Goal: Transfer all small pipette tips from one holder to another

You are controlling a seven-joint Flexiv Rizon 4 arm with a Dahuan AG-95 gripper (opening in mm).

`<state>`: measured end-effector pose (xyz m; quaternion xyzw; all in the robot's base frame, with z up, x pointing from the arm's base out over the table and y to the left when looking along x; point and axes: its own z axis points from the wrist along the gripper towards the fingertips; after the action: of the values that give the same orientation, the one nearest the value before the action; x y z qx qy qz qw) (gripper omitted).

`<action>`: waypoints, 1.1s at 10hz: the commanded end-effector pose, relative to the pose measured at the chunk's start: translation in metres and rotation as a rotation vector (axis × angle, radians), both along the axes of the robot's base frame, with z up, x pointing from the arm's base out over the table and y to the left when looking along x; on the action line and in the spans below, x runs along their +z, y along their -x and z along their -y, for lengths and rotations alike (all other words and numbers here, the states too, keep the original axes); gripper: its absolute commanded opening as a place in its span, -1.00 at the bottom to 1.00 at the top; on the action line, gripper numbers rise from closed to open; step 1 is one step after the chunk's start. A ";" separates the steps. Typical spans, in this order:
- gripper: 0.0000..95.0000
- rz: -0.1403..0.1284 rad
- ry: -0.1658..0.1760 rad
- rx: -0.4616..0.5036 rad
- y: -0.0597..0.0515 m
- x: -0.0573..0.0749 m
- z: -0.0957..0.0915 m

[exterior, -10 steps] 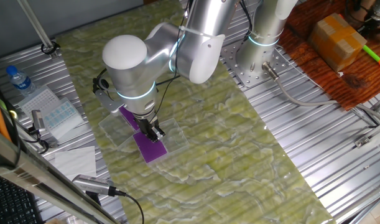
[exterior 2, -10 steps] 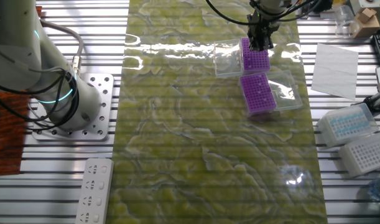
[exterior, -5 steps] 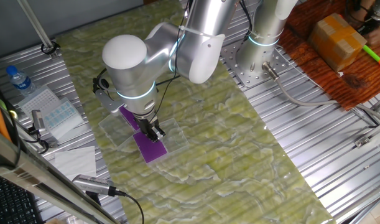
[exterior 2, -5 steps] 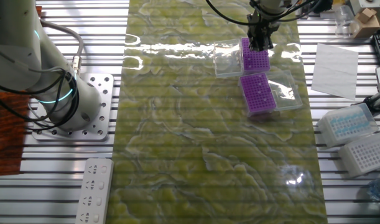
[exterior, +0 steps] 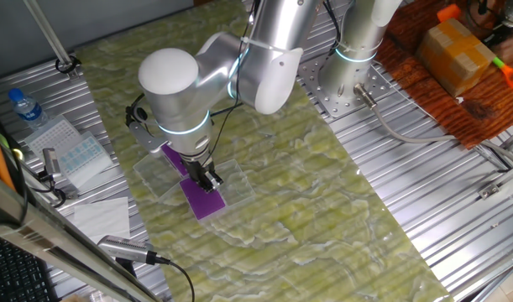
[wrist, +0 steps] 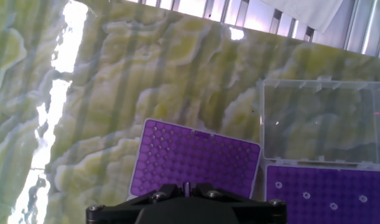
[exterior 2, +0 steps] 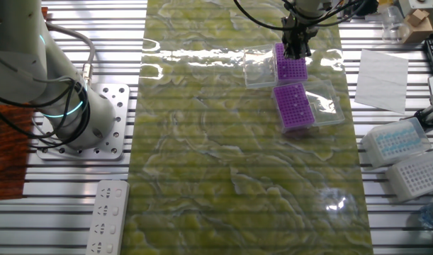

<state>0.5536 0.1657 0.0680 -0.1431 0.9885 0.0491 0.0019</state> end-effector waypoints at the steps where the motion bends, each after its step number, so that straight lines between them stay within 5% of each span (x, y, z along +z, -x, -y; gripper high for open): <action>1: -0.60 0.003 0.011 0.035 0.000 0.001 0.000; 2: -0.20 0.005 0.028 0.063 0.000 0.002 0.000; 3: -0.20 0.005 0.063 0.102 0.000 0.005 0.002; 4: -0.60 0.003 0.103 0.148 0.000 0.007 0.010; 5: -0.60 0.004 0.106 0.174 -0.001 0.008 0.017; 7: -0.60 0.001 0.102 0.316 -0.009 0.019 0.061; 11: -0.60 0.011 0.098 0.396 -0.014 0.019 0.094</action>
<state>0.5655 0.0785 0.0874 -0.3245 0.9458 -0.0003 -0.0105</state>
